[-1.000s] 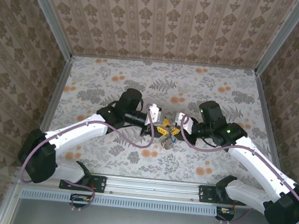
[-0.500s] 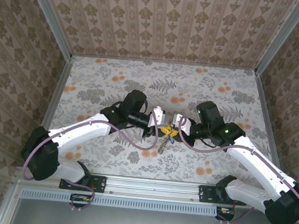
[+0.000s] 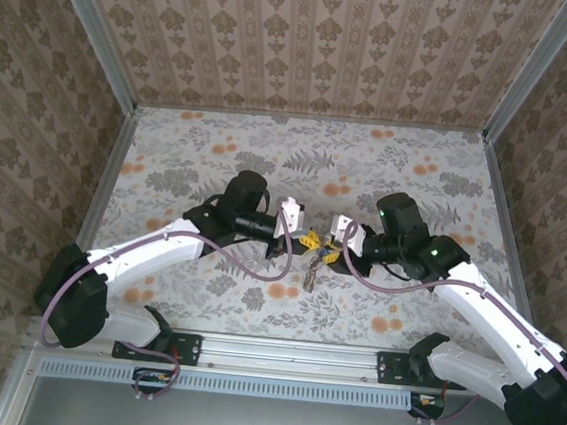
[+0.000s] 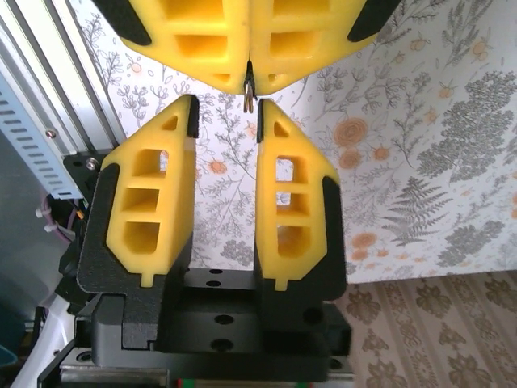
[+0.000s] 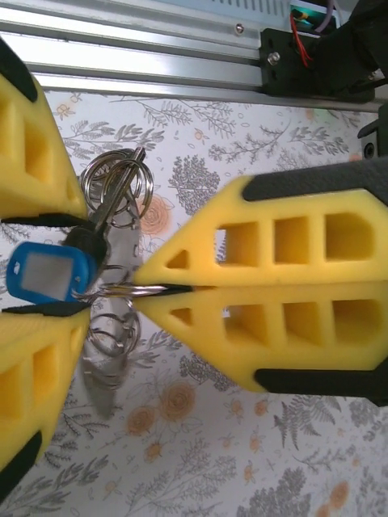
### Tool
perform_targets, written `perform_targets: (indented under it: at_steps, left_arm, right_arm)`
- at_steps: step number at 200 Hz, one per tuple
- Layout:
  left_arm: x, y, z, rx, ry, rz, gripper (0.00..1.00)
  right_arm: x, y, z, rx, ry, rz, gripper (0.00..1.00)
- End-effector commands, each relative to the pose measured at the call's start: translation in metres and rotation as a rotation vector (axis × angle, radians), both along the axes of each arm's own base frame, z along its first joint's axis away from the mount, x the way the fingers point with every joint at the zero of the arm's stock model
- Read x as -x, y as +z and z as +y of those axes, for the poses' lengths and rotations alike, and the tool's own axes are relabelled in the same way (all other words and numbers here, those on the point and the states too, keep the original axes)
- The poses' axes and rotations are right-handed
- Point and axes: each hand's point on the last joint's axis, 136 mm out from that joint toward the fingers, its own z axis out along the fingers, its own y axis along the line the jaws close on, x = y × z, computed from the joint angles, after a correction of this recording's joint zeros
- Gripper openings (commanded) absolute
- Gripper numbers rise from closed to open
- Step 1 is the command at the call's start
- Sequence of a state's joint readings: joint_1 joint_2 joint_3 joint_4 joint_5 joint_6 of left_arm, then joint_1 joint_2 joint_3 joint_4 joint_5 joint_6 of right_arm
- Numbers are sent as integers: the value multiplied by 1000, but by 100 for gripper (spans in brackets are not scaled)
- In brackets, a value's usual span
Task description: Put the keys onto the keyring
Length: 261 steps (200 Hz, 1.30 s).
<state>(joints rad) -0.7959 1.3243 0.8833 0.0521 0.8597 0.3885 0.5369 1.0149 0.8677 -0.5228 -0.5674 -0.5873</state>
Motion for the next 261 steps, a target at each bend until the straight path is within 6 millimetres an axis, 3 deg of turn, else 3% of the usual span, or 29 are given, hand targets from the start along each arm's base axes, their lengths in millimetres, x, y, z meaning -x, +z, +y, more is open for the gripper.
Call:
perform_targets:
  at_steps: [1,55,125,189,261]
  left_arm:
    - [7,34,3,123,-36,-30,0]
    - [15,42,6,168,-83,-16,0]
    - [22,44,8,184,-122,-16,0]
    - [18,41,10,163,-96,-22,0]
    - [15,43,11,167,-97,-30,0]
  right_arm:
    - [4,0,-2,-58,-13,-13,36]
    - [1,1,7,-182,-40,7,36]
    - [-5,3,7,-195,-52,-40,38]
    - [-7,9,2,-202,-80,-101,27]
    - [-4,2,8,-233,-47,-81,41]
